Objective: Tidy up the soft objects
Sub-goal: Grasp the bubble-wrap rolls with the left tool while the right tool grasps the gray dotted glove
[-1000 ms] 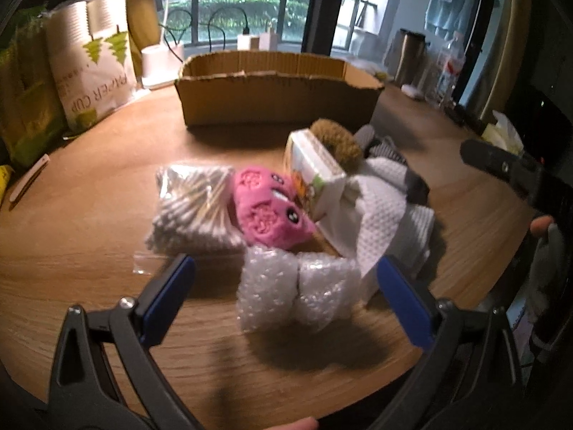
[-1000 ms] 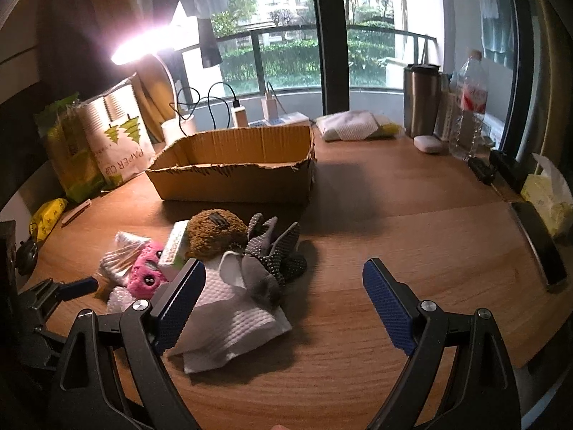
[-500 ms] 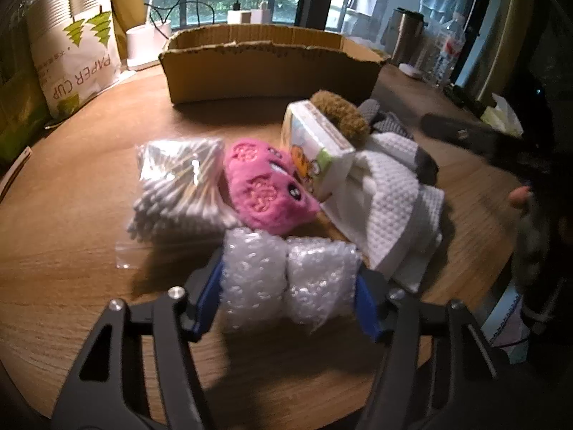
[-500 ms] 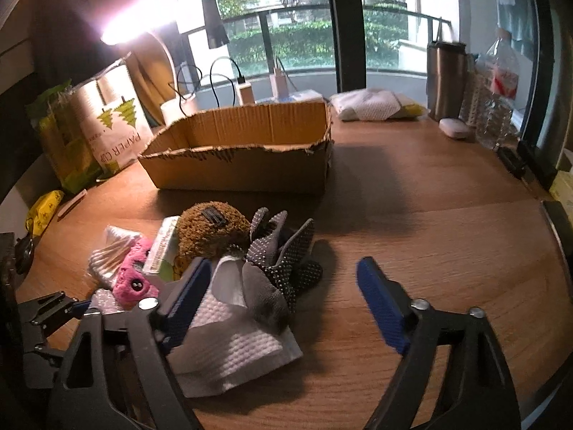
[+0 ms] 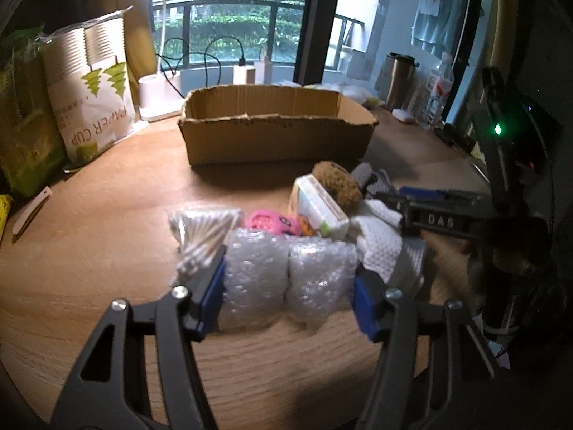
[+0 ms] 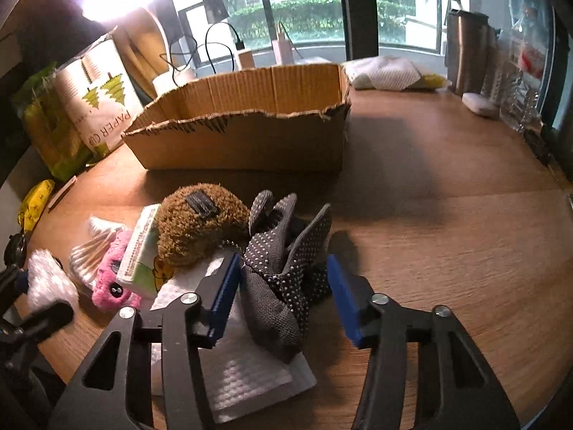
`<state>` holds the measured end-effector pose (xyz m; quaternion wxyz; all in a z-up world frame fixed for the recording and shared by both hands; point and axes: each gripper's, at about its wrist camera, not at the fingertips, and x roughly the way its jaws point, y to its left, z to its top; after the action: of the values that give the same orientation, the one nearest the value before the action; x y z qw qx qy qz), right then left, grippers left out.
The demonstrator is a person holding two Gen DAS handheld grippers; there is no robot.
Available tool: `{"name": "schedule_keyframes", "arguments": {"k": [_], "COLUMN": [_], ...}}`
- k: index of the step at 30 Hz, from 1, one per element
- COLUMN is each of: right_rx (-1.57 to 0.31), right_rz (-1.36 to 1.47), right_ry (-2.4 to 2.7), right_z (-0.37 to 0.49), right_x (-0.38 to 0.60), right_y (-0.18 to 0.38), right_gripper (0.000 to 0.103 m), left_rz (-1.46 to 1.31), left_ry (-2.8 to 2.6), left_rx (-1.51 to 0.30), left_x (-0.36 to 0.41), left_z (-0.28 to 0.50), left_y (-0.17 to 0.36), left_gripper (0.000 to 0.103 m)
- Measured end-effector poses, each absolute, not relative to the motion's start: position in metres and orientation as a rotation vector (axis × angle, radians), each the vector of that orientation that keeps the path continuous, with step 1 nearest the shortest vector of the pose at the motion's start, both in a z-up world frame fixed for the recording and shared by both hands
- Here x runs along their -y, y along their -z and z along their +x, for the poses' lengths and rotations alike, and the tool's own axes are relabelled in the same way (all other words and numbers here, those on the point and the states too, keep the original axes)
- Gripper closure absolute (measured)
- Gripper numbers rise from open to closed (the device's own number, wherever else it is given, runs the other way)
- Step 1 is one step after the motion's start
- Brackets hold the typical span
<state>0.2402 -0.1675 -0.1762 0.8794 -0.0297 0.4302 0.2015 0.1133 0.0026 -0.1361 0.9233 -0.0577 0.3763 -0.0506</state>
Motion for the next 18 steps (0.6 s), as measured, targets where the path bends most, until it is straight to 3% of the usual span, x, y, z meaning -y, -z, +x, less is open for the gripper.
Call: {"name": "schedule_keyframes", "arguments": {"k": [1,2,18], "right_rx": [-0.899,-0.895,-0.721], "right_rz": [-0.061,-0.064,-0.071], "right_ry": [-0.425,-0.428,-0.432], "right_z": [0.240,0.239,0.229], "right_x": [0.167,0.166,0.175], "right_y": [0.177,0.176,0.113], "right_gripper": [0.068,0.073,0.076], "left_rz": [-0.119,-0.119,-0.122], "left_ry": [0.102,0.100,0.080], "left_rx": [-0.768,-0.762,-0.633], "left_x": [-0.004,-0.005,-0.020], "left_z": [0.114,0.116,0.144], "left_y": [0.135,0.134,0.089], "left_gripper": [0.041,0.041,0.041]}}
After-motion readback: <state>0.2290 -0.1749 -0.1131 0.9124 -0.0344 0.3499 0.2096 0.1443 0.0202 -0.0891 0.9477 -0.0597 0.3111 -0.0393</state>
